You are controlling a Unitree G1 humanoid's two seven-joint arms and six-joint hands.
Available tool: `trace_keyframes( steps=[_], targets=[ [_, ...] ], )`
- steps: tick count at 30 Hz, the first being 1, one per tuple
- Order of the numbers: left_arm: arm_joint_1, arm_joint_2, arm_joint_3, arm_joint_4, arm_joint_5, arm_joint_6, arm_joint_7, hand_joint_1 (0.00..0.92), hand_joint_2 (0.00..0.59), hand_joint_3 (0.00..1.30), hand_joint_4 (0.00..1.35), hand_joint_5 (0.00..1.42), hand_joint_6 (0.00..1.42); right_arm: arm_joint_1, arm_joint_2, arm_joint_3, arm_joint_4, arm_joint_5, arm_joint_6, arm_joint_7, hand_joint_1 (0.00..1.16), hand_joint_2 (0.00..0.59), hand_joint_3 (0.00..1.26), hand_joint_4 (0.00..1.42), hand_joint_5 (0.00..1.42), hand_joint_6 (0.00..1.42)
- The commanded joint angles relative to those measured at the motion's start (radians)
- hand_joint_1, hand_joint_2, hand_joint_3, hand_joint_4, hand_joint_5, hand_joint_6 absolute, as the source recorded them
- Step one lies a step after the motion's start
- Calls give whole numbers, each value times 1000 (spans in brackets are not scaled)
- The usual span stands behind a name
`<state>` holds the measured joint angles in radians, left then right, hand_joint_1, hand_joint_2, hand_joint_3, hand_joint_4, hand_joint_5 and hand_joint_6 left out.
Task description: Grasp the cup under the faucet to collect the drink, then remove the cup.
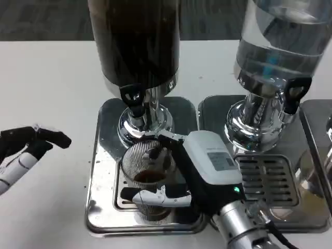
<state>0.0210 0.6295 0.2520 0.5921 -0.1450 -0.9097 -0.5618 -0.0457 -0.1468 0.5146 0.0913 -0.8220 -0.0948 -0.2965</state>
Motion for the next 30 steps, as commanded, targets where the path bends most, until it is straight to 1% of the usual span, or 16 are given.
trace_keyframes(
  steps=[1, 5, 11, 14, 20, 25, 30],
  targets=[
    [-12, 8, -12, 9, 0, -11, -12, 0, 201, 552, 479, 380, 439, 19, 0, -21, -47, 5, 4, -16, 451, 172, 432, 562, 873, 1201],
    [-19, 8, -14, 13, -2, -13, -18, 0, 201, 550, 477, 380, 440, 44, -2, -40, -76, 3, 18, -21, 462, 185, 438, 570, 873, 1201],
    [-32, 6, -18, 24, -2, -17, -26, 0, 198, 548, 476, 380, 441, 60, 1, -65, -95, 3, 37, -29, 480, 190, 447, 578, 873, 1201],
    [-36, 5, -20, 28, -3, -19, -29, 0, 198, 547, 476, 380, 441, 66, 1, -75, -100, 2, 41, -34, 501, 205, 447, 577, 880, 1201],
    [-37, 6, -25, 31, -6, -22, -28, 0, 196, 534, 476, 380, 452, 78, 9, -100, -118, 6, 56, -43, 535, 212, 460, 577, 889, 1199],
    [-34, 6, -28, 27, -9, -24, -29, 0, 192, 534, 476, 380, 455, 89, 9, -113, -148, -5, 67, -48, 547, 213, 462, 579, 889, 1199],
    [-32, 3, -34, 20, -14, -28, -33, 0, 191, 533, 476, 380, 457, 107, 16, -130, -177, -1, 76, -47, 565, 218, 462, 594, 889, 1212]
  ],
)
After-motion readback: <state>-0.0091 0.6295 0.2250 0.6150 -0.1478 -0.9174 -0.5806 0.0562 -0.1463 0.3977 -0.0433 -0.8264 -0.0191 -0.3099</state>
